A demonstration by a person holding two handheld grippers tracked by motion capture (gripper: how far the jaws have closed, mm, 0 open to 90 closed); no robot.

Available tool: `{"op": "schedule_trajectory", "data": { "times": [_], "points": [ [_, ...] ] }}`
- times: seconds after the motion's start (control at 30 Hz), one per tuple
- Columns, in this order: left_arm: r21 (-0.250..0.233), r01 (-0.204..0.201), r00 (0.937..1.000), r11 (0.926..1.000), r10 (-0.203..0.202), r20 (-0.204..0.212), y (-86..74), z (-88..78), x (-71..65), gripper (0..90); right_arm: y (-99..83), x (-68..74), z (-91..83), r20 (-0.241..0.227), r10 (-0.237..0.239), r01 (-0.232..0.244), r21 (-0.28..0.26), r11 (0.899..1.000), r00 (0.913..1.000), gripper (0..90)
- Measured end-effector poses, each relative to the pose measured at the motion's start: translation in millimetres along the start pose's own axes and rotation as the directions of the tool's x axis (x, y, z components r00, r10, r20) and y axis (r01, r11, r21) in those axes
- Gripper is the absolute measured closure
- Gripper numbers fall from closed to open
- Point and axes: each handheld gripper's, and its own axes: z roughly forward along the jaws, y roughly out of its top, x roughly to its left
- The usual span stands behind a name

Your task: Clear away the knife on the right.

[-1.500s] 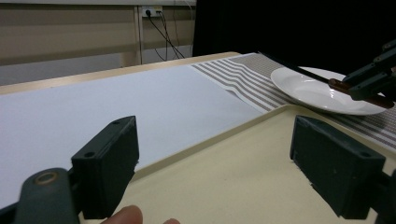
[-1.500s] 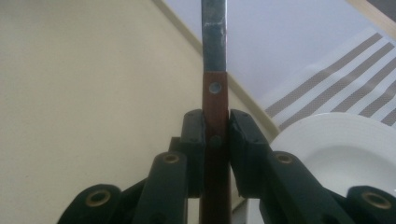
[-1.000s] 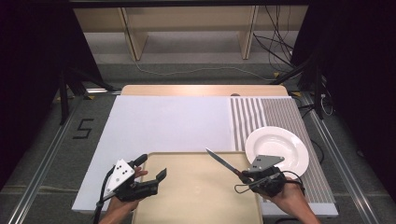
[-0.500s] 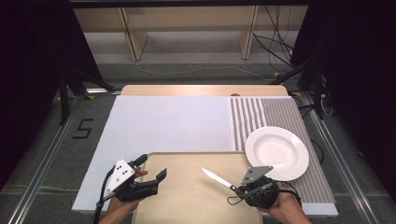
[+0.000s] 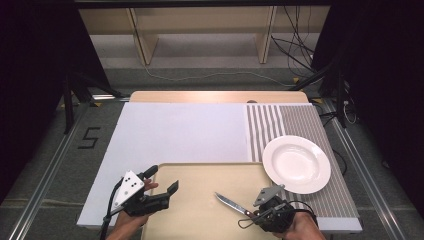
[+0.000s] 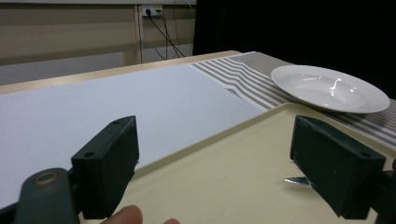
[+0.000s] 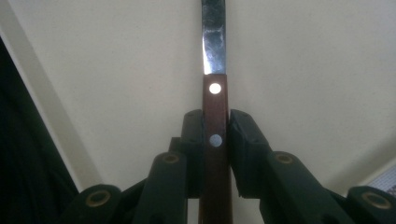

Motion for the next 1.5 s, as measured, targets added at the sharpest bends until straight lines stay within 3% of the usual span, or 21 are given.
{"op": "schedule_trajectory", "data": {
  "times": [0.37,0.47,0.53,0.57,0.6,0.67,0.73,0.83,0.93,1.07,1.27,1.5],
  "points": [
    [-0.001,0.0,1.0,1.0,0.0,0.001,0.0,0.1,-0.1,15.4,-3.0,4.0,8.8,-0.018,0.009,-0.008,0.068,0.998,0.9998,76.3],
    [0.0,-0.001,1.0,1.0,0.001,0.001,-0.1,0.1,-0.1,15.4,-1.6,3.0,8.0,-0.042,0.019,-0.015,0.076,0.997,0.9989,65.0],
    [0.0,-0.001,1.0,1.0,0.001,0.001,-0.1,0.1,0.0,15.5,-0.5,3.0,6.8,-0.043,0.013,-0.01,0.068,0.998,0.999,56.0],
    [0.0,0.001,1.0,1.0,-0.001,0.001,-0.2,0.2,-0.1,15.4,0.6,3.1,5.8,-0.033,0.003,-0.001,0.06,0.998,0.9995,55.5],
    [0.002,-0.001,1.0,1.0,0.001,0.002,-0.4,0.2,0.1,15.5,1.7,3.8,5.2,-0.022,-0.01,0.011,0.041,0.999,0.9997,56.1],
    [0.003,-0.002,1.0,1.0,0.002,0.002,-0.6,0.5,0.2,15.4,5.2,4.4,1.2,-0.017,-0.049,0.048,-0.032,0.998,0.9987,65.7],
    [0.003,-0.003,1.0,1.0,0.003,0.001,-0.6,0.6,0.1,15.5,6.6,5.3,0.8,-0.015,-0.056,0.055,-0.051,0.997,0.9983,70.5],
    [0.003,-0.004,1.0,1.0,0.004,0.001,-0.7,0.7,0.2,15.4,10.5,9.6,1.9,-0.019,-0.106,0.103,-0.085,0.991,0.9942,79.2],
    [0.005,-0.002,1.0,1.0,0.002,0.0,-0.9,0.7,0.4,15.5,13.4,15.1,6.6,-0.022,-0.139,0.137,-0.071,0.988,0.9901,86.5],
    [0.003,-0.002,1.0,1.0,0.002,0.0,-0.9,0.7,0.3,15.5,15.5,18.2,15.3,-0.024,-0.208,0.207,-0.036,0.978,0.9778,89.9],
    [0.004,-0.003,1.0,1.0,0.003,-0.002,-1.2,0.5,0.5,15.5,15.1,21.1,21.8,-0.027,-0.234,0.234,-0.003,0.972,0.9719,90.0],
    [0.003,-0.002,1.0,1.0,0.002,-0.001,-1.1,0.3,0.3,15.5,14.3,20.2,23.8,-0.021,-0.235,0.236,0.02,0.972,0.9717,90.0]
  ]
}}
